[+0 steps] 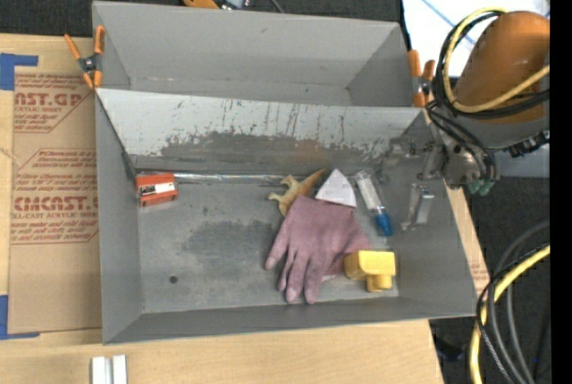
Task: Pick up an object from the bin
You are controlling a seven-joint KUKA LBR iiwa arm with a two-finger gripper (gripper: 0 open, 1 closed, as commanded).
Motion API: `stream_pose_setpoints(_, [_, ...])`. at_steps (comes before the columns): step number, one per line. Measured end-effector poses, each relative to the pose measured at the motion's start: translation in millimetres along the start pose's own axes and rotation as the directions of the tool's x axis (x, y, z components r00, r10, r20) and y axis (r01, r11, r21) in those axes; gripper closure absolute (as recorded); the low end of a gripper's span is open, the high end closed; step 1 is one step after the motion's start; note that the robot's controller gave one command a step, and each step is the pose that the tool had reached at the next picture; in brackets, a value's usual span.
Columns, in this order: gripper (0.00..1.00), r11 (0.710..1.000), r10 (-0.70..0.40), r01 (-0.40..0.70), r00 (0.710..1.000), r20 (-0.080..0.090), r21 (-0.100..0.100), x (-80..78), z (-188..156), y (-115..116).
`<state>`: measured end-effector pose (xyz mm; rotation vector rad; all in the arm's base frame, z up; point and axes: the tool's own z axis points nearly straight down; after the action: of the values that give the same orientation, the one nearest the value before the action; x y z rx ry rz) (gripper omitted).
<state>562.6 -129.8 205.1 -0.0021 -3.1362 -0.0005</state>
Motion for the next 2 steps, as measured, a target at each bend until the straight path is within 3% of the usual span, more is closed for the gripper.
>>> stream_pose_setpoints(1, [0.0,1.0,-0.002,0.002,1.0,0.008,0.001,-1.8,-5,1])
stream_pose_setpoints(2, [0.0,0.965,-0.262,0.262,0.965,0.008,0.003,50.4,83,-12])
